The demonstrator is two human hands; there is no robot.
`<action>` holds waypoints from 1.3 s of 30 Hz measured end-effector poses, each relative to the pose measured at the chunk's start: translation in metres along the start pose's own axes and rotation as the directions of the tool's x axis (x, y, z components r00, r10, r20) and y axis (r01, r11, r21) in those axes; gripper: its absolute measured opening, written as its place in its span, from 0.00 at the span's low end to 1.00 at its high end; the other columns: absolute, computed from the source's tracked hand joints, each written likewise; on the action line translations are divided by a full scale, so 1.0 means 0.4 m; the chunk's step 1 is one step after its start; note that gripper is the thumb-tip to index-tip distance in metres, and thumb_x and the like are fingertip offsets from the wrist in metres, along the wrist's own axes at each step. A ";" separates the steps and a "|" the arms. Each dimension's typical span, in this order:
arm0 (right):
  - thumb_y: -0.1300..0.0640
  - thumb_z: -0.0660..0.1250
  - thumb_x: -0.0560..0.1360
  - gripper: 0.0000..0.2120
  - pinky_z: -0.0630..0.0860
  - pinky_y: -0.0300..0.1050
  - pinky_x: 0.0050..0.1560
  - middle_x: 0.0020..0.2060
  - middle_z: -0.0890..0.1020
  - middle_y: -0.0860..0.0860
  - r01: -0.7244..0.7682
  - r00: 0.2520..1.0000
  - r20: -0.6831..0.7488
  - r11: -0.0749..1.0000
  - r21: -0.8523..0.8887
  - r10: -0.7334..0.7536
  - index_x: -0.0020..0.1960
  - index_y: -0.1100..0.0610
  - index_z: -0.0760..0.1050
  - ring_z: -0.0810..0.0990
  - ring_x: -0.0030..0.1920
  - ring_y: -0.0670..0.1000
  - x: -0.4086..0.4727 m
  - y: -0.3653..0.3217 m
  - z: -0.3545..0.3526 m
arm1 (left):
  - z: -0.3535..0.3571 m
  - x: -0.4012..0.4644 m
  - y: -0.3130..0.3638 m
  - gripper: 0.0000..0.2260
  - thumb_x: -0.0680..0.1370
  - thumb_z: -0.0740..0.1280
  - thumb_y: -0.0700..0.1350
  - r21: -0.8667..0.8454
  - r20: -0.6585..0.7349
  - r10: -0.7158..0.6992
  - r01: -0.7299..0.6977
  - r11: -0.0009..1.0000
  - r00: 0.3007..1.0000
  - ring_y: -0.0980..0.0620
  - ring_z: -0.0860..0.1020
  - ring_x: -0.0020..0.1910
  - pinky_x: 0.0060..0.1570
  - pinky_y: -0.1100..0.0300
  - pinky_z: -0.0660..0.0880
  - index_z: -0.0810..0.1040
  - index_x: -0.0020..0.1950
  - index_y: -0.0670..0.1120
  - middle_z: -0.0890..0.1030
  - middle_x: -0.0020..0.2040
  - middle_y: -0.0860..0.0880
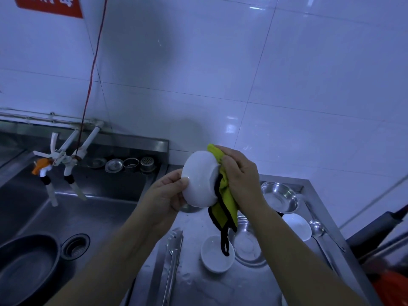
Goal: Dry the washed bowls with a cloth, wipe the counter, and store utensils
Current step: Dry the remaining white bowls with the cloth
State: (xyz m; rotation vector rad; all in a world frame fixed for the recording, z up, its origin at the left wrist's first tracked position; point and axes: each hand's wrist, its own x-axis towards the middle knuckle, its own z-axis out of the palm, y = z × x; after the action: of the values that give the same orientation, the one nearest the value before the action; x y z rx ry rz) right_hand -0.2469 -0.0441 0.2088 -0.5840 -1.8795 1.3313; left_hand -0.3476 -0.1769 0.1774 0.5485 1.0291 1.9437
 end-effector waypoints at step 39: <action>0.52 0.58 0.81 0.15 0.68 0.57 0.55 0.63 0.77 0.48 0.659 0.667 0.115 0.511 -0.552 -0.736 0.62 0.50 0.79 0.75 0.60 0.54 -0.086 0.049 0.049 | 0.103 -0.014 0.012 0.12 0.74 0.63 0.42 -0.508 -0.119 -0.216 0.128 0.852 0.969 0.51 0.82 0.42 0.42 0.59 0.80 0.77 0.55 0.38 0.83 0.44 0.43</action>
State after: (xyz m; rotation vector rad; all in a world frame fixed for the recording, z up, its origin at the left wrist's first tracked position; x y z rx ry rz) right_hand -0.2420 -0.0735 0.1762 -0.1072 -2.0456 0.1773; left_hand -0.3184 -0.1643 0.2048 -0.0067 0.6075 2.0127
